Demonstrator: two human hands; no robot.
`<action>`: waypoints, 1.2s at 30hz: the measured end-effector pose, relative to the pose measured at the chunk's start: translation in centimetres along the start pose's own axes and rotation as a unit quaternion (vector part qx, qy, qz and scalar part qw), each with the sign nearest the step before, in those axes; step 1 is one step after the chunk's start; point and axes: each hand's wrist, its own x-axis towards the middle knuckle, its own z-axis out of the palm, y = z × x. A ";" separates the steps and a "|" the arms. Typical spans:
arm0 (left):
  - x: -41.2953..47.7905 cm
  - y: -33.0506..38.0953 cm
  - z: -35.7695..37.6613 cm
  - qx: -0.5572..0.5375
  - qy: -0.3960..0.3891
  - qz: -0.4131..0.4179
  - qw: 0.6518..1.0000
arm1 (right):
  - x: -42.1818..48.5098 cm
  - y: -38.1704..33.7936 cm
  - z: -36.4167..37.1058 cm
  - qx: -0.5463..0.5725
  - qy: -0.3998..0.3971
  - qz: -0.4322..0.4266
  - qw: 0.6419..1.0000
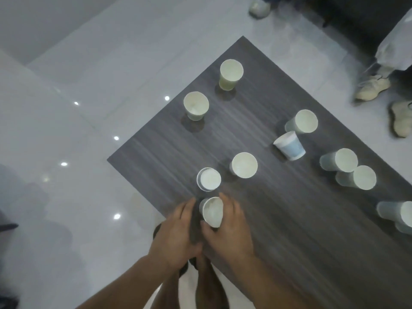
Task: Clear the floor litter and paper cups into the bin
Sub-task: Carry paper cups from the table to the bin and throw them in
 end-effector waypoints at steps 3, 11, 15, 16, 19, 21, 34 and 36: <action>0.3 0.7 0.3 -0.039 0.001 0.034 0.999 | -1.2 -0.4 -1.1 0.032 -0.023 -0.015 0.999; 0.3 0.5 -2.2 -0.074 0.076 0.007 0.994 | 2.9 -2.2 -5.1 0.051 0.013 -0.099 0.994; -0.7 -1.2 -2.4 -0.104 0.111 -0.060 0.987 | 7.1 -2.7 -3.9 -0.073 -0.044 -0.124 0.989; -1.0 -1.5 -2.3 -0.103 0.111 -0.069 0.986 | 7.6 -2.6 -3.4 -0.106 -0.074 -0.129 0.983; -2.0 -1.6 -2.4 -0.095 0.118 -0.075 0.986 | 8.2 -2.0 -2.1 -0.138 -0.100 -0.113 0.979; -2.6 -1.1 -2.7 -0.084 0.132 -0.077 0.985 | 7.7 -2.0 -1.8 -0.116 -0.082 -0.106 0.984; -8.1 7.4 -10.0 -0.059 0.148 0.002 0.987 | -3.0 -4.3 -11.4 0.025 -0.002 -0.010 1.000; -9.1 8.6 -10.6 -0.049 0.124 0.015 0.991 | -4.7 -4.6 -13.4 -0.020 0.026 -0.004 0.999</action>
